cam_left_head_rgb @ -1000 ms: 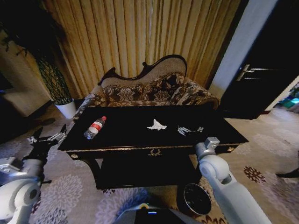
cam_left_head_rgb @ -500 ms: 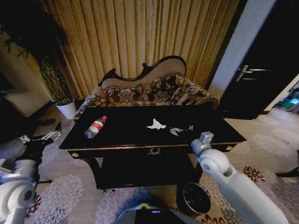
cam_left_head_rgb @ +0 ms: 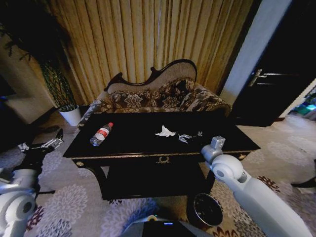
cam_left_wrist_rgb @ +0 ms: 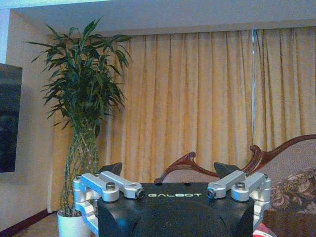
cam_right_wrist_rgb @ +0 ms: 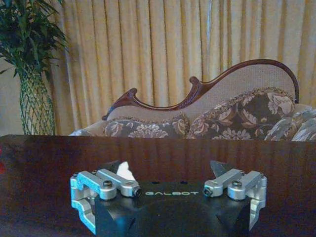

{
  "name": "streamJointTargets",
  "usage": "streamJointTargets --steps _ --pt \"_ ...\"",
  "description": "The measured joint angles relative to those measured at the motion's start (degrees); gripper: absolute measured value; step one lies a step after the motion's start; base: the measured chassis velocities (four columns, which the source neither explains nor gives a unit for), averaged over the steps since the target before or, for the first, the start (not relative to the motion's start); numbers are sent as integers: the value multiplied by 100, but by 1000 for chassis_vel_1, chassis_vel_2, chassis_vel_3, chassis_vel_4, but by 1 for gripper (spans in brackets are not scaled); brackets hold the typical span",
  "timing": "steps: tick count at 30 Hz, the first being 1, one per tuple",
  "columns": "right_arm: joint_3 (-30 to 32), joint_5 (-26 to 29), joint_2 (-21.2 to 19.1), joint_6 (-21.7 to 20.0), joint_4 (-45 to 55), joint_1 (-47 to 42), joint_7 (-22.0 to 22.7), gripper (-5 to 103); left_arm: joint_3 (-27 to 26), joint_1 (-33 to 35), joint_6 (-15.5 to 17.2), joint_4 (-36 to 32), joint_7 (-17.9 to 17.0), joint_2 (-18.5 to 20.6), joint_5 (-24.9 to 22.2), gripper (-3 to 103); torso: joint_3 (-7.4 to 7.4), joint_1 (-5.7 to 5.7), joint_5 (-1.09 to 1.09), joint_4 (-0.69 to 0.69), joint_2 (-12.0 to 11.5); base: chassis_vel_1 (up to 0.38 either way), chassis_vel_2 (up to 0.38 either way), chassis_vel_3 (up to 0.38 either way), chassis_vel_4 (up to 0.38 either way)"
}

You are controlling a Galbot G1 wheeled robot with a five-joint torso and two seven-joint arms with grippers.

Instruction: Move to the front of the table and place the trash on the table into the trash bin.

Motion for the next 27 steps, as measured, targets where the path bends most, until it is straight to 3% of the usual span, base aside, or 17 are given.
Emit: streamJointTargets --steps 14,15,16,20,24,27 --pt "10 -9 12 -5 0 -5 -2 100 3 0 0 0 0 1 3 100 0 0 0 0 0 0 0 0 0" --pt "-198 610 -112 -156 -143 121 -91 100 2 12 10 -71 8 -54 26 100 -1 0 -3 -5 0 0 0 0 0" --pt "-475 997 -282 -272 -247 325 -153 100 -1 25 21 -121 8 -87 41 100 1 -1 7 0 0 0 0 0 0" --pt "-641 1271 -519 -322 -288 843 -189 100 -9 45 30 -162 2 -94 47 100 0 -1 -6 7 0 0 0 0 0" --pt "-685 1324 -650 -341 -292 1127 -201 100 -10 44 37 -182 3 -87 45 100 0 0 1 -2 0 0 0 0 0" --pt "-691 1325 -692 -340 -288 1239 -201 100 -2 44 38 -183 3 -88 45 100 0 -1 0 -1 0 0 0 0 0"
